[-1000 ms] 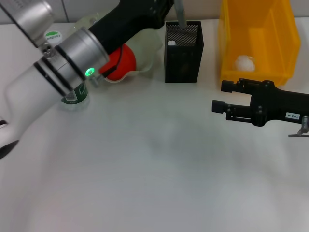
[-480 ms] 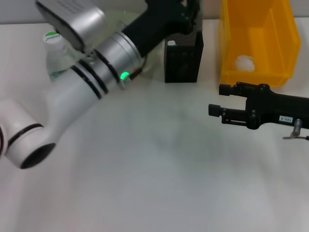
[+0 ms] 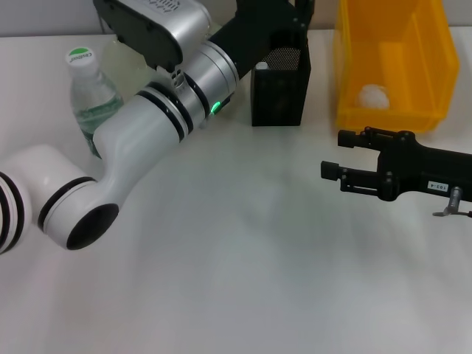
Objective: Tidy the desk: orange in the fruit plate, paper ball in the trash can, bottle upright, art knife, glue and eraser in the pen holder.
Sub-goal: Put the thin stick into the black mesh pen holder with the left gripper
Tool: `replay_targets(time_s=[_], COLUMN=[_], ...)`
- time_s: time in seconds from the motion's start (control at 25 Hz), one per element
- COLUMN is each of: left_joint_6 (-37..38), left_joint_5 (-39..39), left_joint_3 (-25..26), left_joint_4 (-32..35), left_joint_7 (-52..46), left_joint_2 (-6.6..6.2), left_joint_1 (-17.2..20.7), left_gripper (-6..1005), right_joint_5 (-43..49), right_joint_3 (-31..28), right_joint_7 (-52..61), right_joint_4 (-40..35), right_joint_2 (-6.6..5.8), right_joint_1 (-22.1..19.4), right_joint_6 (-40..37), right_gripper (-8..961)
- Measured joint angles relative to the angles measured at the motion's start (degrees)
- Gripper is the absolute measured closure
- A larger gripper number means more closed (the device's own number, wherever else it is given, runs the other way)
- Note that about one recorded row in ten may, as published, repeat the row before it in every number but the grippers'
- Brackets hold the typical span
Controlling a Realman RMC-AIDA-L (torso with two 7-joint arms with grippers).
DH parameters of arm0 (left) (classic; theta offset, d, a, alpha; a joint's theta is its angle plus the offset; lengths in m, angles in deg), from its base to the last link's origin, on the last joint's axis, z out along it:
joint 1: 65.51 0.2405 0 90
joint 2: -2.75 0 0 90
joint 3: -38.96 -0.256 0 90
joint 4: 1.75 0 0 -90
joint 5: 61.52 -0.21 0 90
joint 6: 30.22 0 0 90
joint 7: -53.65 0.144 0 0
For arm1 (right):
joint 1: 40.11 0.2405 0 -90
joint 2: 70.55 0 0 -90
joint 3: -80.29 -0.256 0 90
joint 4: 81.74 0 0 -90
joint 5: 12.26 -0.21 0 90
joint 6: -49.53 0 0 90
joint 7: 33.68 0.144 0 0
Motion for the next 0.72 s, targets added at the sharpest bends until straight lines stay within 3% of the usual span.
replay_targets(time_s=[0.72], left_joint_6=[-4.2], left_joint_5=[-0.7], left_joint_3=[4.2], left_joint_4=[0.2], left_joint_7=[3.5], left_joint_2=[0.00], left_joint_1=[0.6], left_gripper=[738], right_joint_5=[-0.1], right_joint_3=[0.2], right_joint_7=[0.3], right_joint_4=[0.4], right_joint_2=[-0.02], right_joint_1=[0.5], right_joint_6=[0.0], right_gripper=[227])
